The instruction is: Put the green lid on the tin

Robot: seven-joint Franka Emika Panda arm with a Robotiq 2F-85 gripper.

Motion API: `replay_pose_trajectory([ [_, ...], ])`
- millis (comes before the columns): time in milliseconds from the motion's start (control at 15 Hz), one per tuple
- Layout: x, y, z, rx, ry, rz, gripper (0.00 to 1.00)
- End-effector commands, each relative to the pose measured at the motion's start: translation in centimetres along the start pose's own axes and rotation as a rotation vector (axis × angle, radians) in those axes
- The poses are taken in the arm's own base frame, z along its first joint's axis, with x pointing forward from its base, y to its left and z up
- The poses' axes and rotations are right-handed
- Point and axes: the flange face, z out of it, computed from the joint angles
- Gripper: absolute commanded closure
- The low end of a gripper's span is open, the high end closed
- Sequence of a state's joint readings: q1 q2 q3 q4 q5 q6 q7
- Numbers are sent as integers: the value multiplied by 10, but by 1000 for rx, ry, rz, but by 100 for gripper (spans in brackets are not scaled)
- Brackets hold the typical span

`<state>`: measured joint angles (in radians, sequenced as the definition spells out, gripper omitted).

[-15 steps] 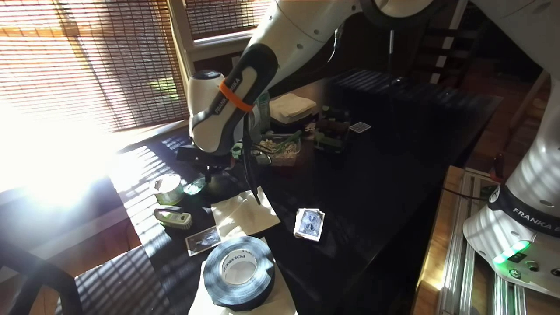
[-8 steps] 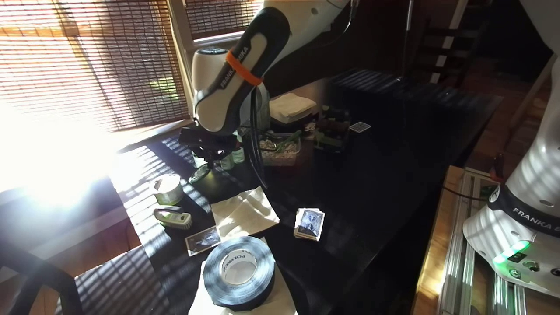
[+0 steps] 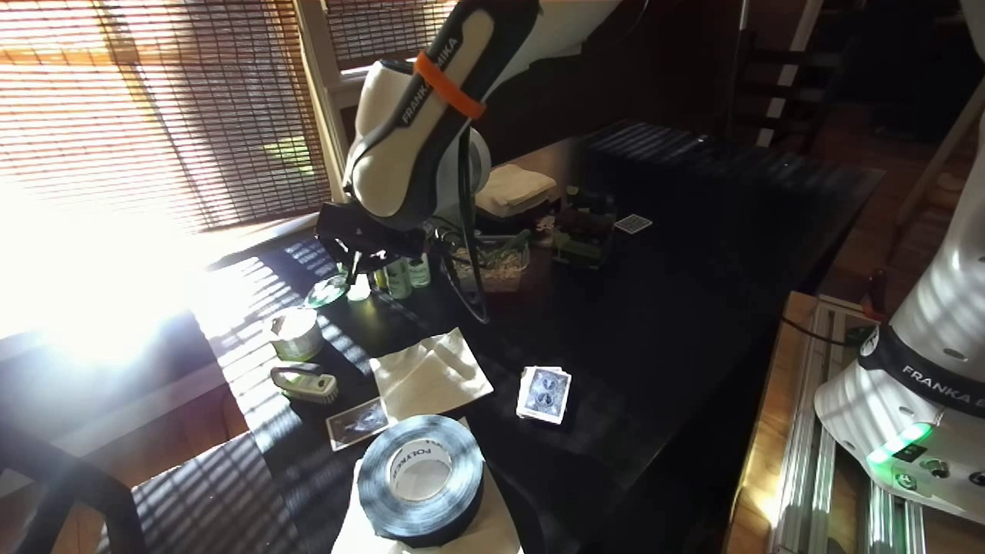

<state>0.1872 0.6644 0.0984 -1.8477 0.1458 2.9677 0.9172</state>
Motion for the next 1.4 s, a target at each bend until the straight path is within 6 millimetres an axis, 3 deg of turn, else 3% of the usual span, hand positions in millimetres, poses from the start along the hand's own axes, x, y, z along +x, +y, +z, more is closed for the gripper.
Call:
replay_pose_trajectory([
  [0, -14, -1, -26, 118, -11, -29, 99],
  [533, -19, -8, -18, 125, -46, -43, 99],
  [933, -28, -4, 1, 140, 8, 11, 99],
  [1333, -28, -17, 12, 227, 23, 59, 99],
])
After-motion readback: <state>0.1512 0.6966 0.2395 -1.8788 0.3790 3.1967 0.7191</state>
